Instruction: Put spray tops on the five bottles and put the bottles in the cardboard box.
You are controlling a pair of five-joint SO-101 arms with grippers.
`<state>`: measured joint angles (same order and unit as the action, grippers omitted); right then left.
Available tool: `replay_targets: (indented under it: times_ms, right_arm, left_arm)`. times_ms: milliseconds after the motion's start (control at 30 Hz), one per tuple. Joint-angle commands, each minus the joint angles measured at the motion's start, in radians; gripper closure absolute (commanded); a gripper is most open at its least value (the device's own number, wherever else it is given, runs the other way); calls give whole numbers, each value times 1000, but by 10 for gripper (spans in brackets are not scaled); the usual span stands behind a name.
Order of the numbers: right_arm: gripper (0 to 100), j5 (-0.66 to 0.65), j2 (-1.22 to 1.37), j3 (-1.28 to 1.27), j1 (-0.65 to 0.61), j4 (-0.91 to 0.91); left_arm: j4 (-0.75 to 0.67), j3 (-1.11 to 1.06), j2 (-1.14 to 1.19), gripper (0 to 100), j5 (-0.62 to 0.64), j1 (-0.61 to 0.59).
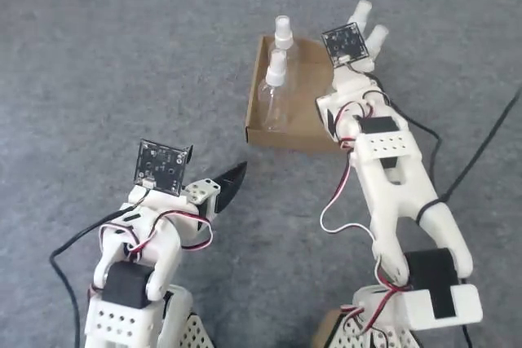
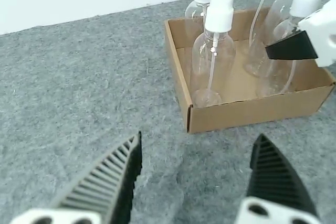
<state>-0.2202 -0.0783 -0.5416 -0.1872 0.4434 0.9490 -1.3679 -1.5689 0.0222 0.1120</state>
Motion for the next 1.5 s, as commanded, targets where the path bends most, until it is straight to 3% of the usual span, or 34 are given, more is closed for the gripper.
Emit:
replay_targets:
  times_ms: [0, 200, 500, 1467]
  right_arm:
    - [991, -5, -12, 0, 4, -35]
    - [986, -5, -12, -25, 4, -33]
    - [803, -5, -12, -28, 4, -22]
    - [795, -14, -24, -9, 4, -22]
  left_arm:
    - [-26, 2, -12, 692, -9, -3]
    - [-26, 2, -12, 692, -9, -3]
    - [-26, 2, -12, 692, -9, -3]
    - [-26, 2, -9, 692, -9, -3]
